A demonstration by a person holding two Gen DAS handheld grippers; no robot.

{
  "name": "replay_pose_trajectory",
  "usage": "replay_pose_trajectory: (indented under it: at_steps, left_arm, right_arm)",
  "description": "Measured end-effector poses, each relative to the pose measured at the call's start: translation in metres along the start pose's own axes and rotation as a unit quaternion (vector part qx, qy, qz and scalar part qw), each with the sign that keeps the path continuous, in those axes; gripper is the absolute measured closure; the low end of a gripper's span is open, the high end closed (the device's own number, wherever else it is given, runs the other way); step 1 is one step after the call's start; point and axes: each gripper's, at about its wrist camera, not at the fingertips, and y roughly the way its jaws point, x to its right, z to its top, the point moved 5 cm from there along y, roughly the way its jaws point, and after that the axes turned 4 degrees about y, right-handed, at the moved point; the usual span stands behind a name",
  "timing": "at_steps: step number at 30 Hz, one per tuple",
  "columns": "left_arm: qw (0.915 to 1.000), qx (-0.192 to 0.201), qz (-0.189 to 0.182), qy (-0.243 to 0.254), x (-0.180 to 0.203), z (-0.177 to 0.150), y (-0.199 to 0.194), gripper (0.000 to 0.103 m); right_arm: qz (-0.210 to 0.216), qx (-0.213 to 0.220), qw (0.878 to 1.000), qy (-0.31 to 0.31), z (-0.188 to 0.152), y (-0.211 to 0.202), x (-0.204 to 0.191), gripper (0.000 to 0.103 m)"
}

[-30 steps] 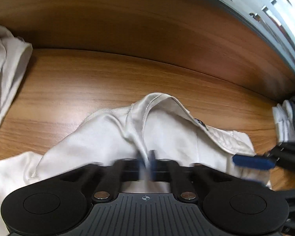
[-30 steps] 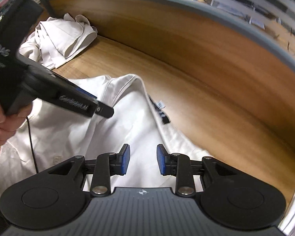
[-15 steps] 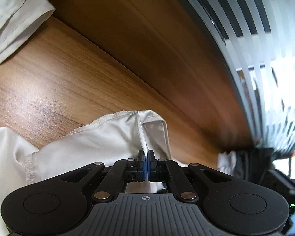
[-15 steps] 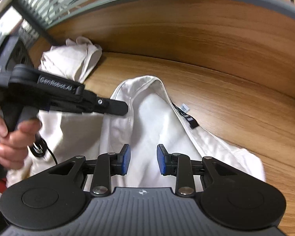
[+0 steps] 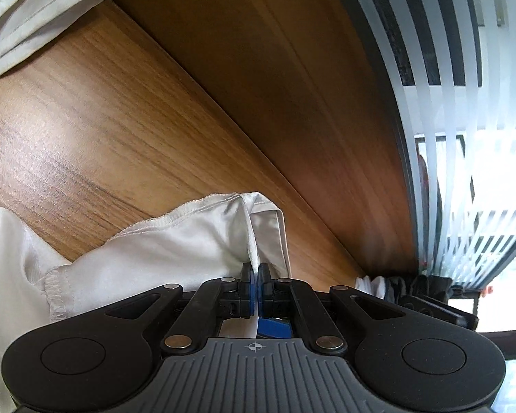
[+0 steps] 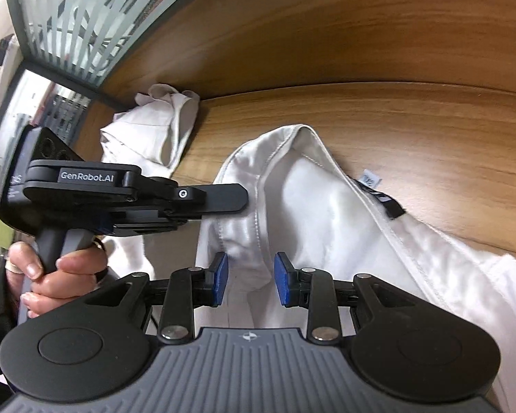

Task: Fold clothes

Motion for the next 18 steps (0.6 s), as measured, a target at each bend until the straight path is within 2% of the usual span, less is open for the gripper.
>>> replay_pose_trajectory:
  at_steps: [10,11,14,15,18]
  left_arm:
    - [0.9989,0.004,-0.027,-0.038,-0.015,0.003,-0.006,0.099]
    - [0.9986,0.006,-0.029,-0.044,-0.017,0.004,-0.006,0.099]
    - [0.9981,0.011,-0.032,-0.051,-0.019,0.005,-0.009,0.099]
    - [0.9983,0.011,-0.031,-0.047,-0.018,0.005,-0.009,0.099]
    - [0.9990,0.010,-0.024,-0.035,-0.013,0.005,-0.008,0.099]
  right_arm:
    - [0.048,-0.014,0.999,0.016,0.009,0.017,0.007,0.061]
    - [0.055,-0.015,0.998,0.016,0.009,0.018,0.006,0.063]
    - [0.071,-0.011,0.997,0.017,0.009,0.017,0.003,0.081]
    - [0.069,-0.009,0.997,0.015,0.008,0.015,0.002,0.093]
    - [0.044,0.002,0.999,0.004,0.008,0.002,-0.004,0.095]
